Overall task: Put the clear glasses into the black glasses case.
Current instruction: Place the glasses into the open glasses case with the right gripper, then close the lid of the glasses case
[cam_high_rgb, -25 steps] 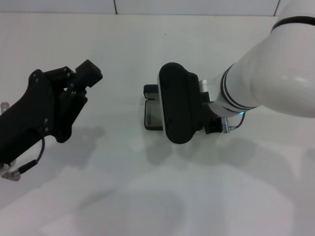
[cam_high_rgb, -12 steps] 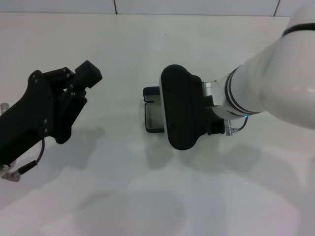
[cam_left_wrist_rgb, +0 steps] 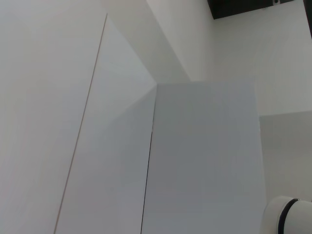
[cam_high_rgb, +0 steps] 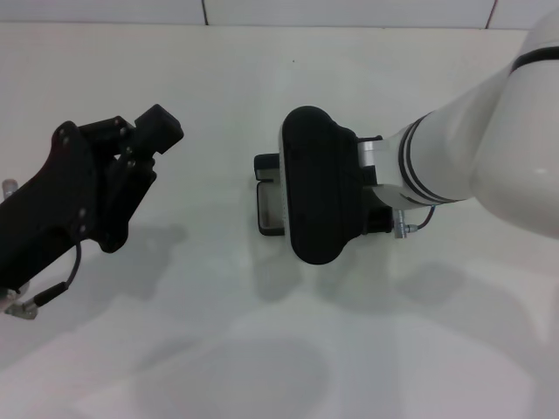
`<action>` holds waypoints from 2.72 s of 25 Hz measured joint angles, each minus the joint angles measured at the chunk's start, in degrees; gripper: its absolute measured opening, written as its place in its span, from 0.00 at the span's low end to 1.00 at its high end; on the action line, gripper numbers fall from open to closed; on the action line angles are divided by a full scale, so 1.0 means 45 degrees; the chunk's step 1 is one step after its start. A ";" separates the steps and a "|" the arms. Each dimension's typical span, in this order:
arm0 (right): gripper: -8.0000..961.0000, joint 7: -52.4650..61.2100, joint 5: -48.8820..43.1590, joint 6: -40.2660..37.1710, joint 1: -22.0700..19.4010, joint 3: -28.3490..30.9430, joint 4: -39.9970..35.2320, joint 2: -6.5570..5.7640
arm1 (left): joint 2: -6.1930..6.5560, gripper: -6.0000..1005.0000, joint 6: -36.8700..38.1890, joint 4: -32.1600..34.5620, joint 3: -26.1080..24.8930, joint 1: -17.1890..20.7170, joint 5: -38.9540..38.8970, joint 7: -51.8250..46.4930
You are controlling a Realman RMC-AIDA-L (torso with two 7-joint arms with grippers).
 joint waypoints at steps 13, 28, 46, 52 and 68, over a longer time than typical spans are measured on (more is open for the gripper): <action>0.07 0.0613 -0.0308 0.1912 -0.0268 -0.0158 0.0434 0.0001 | 0.0036 0.04 -0.0001 -0.0012 -0.0001 0.0008 -0.0092 0.0033; 0.08 0.1106 -0.0200 0.3528 -0.0123 -0.0473 0.1733 0.0001 | 0.0023 0.04 -0.0029 -0.0016 -0.0195 0.0014 0.0000 0.0035; 0.30 0.1085 -0.0283 0.3392 -0.0368 -0.0829 0.1145 0.0000 | 0.0000 0.04 -0.0034 -0.0057 -0.0196 0.0109 0.0007 0.0035; 0.37 0.0912 -0.0285 0.3337 -0.1621 -0.0666 -0.0452 -0.0003 | 0.0043 0.04 -0.0010 -0.0124 -0.0196 0.0115 0.0006 0.0034; 0.36 -0.5878 0.8542 -0.0345 -0.7919 0.5485 -0.5603 -0.0214 | 0.0840 0.04 -0.0073 -0.0117 -0.0620 -0.0881 0.0050 -0.0567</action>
